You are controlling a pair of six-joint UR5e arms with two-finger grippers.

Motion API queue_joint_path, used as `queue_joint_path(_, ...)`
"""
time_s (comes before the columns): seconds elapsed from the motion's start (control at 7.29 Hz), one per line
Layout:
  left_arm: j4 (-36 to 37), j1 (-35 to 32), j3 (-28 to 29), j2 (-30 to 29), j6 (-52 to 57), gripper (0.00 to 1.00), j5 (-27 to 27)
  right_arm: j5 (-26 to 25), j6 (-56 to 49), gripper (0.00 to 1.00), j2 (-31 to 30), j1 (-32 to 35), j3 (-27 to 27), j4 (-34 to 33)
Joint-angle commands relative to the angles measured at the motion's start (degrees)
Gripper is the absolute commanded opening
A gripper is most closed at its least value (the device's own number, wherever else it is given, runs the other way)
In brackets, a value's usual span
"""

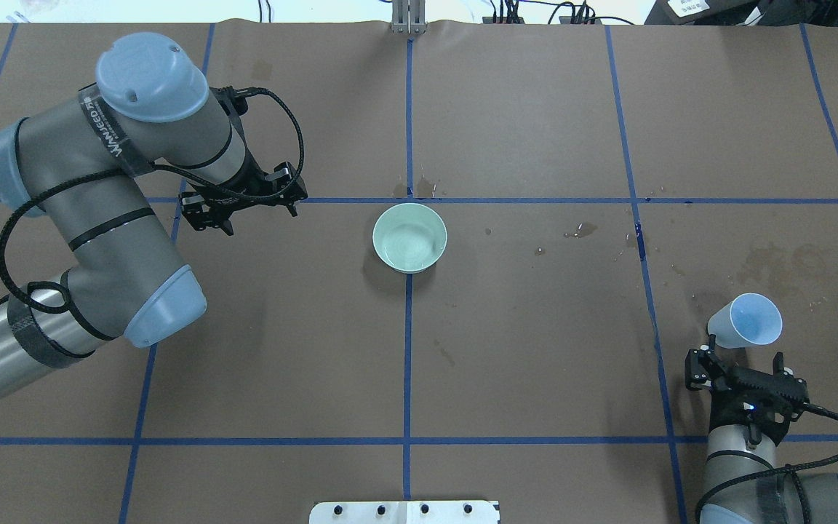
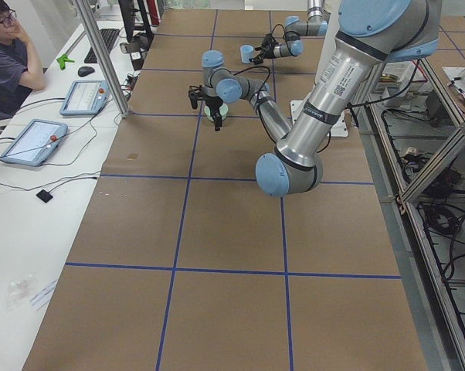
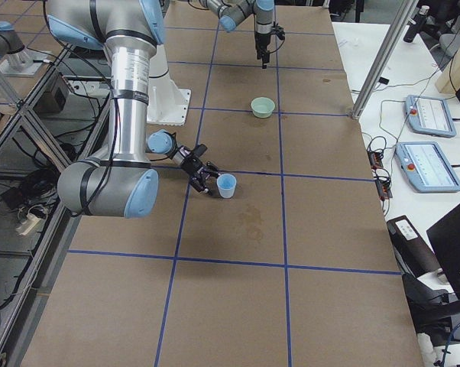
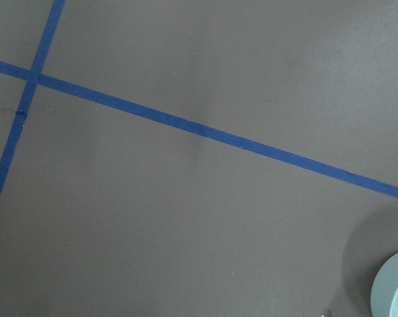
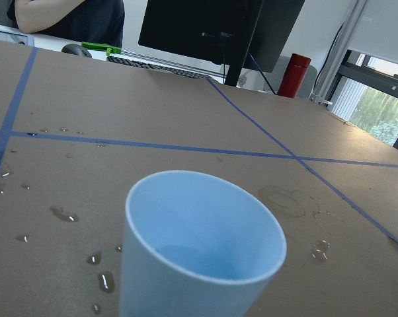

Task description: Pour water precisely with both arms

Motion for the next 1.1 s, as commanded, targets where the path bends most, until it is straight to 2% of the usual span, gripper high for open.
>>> queue_joint_path(0.0, 0.0, 0.0, 0.0, 0.1, 0.0, 1.00, 0.0, -1.2, 0.0, 0.97, 0.5, 0.7, -1.0, 0.0)
queue_joint_path(0.27, 0.0, 0.0, 0.0, 0.1, 0.0, 1.00, 0.0, -2.1, -0.1, 0.97, 0.5, 1.7, -2.3, 0.2)
queue_joint_path(0.55, 0.0, 0.0, 0.0, 0.2, 0.0, 1.00, 0.0, -2.5, -1.3, 0.97, 0.6, 3.1, -3.8, 4.8)
queue_joint_path(0.96, 0.0, 0.0, 0.0, 0.2, 0.0, 1.00, 0.0, -2.7, -1.8, 0.97, 0.6, 3.8, -3.9, 5.1)
